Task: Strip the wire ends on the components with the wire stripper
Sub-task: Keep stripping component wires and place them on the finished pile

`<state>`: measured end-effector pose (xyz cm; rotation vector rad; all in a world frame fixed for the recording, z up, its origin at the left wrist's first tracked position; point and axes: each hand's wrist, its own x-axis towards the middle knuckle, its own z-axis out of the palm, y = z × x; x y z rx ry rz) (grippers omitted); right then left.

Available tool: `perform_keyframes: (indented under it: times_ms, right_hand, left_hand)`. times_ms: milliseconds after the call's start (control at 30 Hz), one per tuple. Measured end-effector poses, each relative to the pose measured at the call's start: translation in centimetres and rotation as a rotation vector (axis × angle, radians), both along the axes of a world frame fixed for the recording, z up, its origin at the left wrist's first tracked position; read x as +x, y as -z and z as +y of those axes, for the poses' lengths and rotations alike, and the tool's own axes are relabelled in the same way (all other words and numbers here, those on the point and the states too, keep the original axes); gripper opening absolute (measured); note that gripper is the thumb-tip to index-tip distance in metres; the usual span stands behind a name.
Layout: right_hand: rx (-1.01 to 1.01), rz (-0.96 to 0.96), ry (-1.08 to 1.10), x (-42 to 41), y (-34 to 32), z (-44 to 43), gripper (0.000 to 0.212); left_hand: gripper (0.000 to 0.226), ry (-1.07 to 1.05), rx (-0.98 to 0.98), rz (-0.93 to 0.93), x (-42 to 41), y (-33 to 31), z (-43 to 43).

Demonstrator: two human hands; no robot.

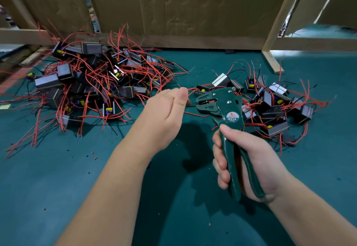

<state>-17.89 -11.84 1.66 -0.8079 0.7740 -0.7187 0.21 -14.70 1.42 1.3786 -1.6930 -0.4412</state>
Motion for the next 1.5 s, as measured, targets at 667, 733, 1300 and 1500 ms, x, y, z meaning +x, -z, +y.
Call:
perform_keyframes:
  times_ms: [667,733,1300,1500]
  right_hand:
    - [-0.027,-0.385,-0.096,-1.1,0.1,-1.0,0.081]
    - [-0.091,-0.372,-0.053,-1.1,0.0,-1.0,0.082]
    - [-0.451,-0.186,0.421,-2.2,-3.2,-1.0,0.052]
    - [-0.302,-0.261,0.214,0.3,-6.0,-1.7,0.039]
  left_hand:
    - [0.13,0.469,0.119,0.842,-4.0,-0.2,0.8]
    - [0.13,0.441,0.107,0.867,-3.7,-0.3,0.6]
    - [0.078,0.439,0.667,1.153,-3.6,-0.3,-0.3]
    - [0.069,0.441,0.541,1.422,-3.9,-0.2,-0.3]
